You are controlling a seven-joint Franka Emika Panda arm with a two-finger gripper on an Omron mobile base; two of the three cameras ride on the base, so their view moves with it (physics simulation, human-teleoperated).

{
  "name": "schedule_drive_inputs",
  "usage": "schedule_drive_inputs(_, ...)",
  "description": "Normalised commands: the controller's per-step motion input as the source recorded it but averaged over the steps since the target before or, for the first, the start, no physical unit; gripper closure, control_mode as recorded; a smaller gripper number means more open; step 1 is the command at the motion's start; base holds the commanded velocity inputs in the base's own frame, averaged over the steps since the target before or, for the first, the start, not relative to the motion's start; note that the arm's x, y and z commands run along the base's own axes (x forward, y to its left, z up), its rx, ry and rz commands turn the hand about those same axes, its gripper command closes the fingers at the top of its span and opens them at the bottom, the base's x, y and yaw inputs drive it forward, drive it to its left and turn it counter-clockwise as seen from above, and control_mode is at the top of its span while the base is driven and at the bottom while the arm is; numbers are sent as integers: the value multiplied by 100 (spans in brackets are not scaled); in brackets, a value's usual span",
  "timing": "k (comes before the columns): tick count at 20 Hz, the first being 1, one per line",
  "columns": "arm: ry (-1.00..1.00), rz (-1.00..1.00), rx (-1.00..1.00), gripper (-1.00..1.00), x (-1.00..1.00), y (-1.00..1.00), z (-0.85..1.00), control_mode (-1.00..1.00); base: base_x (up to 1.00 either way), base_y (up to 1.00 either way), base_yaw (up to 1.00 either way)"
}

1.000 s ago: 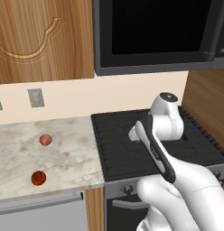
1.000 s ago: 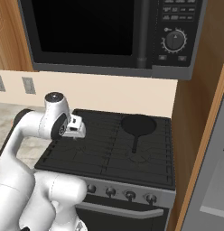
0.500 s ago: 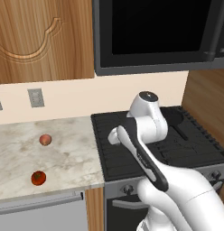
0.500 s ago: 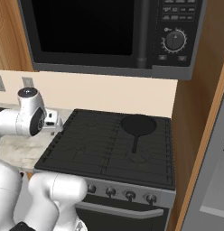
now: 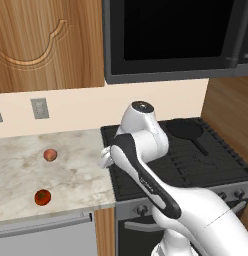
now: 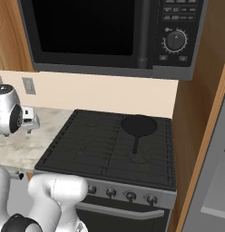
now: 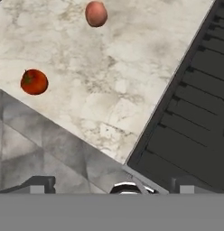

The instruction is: Place the pan on the rear right burner on the stove. Then place the tomato and the onion in the pan and turn on the rear right burner.

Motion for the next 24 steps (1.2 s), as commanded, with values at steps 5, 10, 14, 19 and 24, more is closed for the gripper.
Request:
schedule_drive_inputs(5, 0, 18, 1, -100, -21, 70, 12, -100, 0, 0, 0)
schedule_drive_inputs(10, 0, 14, 0, -100, -13, 65, 0, -100, 0, 0, 0)
schedule_drive_inputs(14, 0, 5, 0, -100, 0, 58, -13, -100, 0, 0, 0)
schedule_drive_inputs(19, 1, -1, 0, -100, 6, 51, -29, -100, 0, 0, 0)
schedule_drive_inputs(24, 3, -16, 0, -100, 5, 51, -12, -100, 0, 0, 0)
